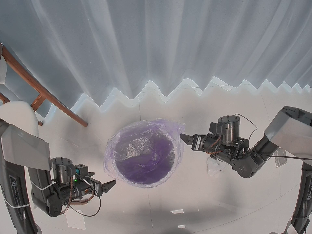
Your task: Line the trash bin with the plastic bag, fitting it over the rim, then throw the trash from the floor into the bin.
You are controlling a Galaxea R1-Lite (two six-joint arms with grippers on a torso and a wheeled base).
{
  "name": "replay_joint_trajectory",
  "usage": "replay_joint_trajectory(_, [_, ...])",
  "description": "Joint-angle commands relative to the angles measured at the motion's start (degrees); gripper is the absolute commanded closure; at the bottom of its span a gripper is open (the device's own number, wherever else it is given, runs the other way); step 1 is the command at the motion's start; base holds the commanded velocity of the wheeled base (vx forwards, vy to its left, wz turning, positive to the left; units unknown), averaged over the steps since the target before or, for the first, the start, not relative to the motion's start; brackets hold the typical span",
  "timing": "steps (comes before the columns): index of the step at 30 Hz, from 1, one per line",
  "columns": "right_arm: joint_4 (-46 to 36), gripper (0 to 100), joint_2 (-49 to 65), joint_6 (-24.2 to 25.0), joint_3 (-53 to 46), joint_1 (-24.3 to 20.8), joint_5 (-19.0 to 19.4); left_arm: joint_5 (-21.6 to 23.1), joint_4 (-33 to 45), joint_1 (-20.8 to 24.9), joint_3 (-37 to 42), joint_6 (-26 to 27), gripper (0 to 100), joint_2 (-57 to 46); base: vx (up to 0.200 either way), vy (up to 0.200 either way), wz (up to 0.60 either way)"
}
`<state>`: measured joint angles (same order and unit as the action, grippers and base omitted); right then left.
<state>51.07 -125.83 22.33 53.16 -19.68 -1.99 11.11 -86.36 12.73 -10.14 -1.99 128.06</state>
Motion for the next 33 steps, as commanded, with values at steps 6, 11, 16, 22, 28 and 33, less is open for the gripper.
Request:
replay_joint_trajectory(6, [0.7, 0, 8.4, 8.8, -10.8, -5.8, 0.8, 18.5, 0.1, -0.2, 4.6, -1.1, 0, -17.0, 0.0, 0.0, 0.0])
replay_joint_trajectory(11, [-4.6, 0, 16.0, 17.6, -14.0, -10.2, -2.1, 18.9, 0.5, 2.8, 3.9, -5.8, 0, -22.2, 0.0, 0.0, 0.0])
replay_joint_trajectory(16, [-8.7, 0, 23.4, 22.1, -18.8, -13.0, -2.2, 17.8, 5.7, 5.6, 2.2, -10.6, 0, -23.9, 0.0, 0.0, 0.0])
replay_joint_trajectory(22, [-9.9, 0, 29.9, 22.8, -23.7, -13.3, -4.1, 4.9, 21.8, 10.9, -20.4, -21.0, 0, -24.4, 0.0, 0.0, 0.0])
replay_joint_trajectory(28, [-10.0, 0, 33.6, 24.3, -27.5, -13.1, -4.3, 7.3, 27.1, 10.4, -41.8, -29.4, 0, -16.6, 0.0, 0.0, 0.0])
replay_joint_trajectory(33, [-10.0, 0, 34.6, 24.5, -28.3, -13.0, -4.3, 10.5, 34.5, 10.5, -48.3, -20.7, 0, -13.5, 0.0, 0.0, 0.0])
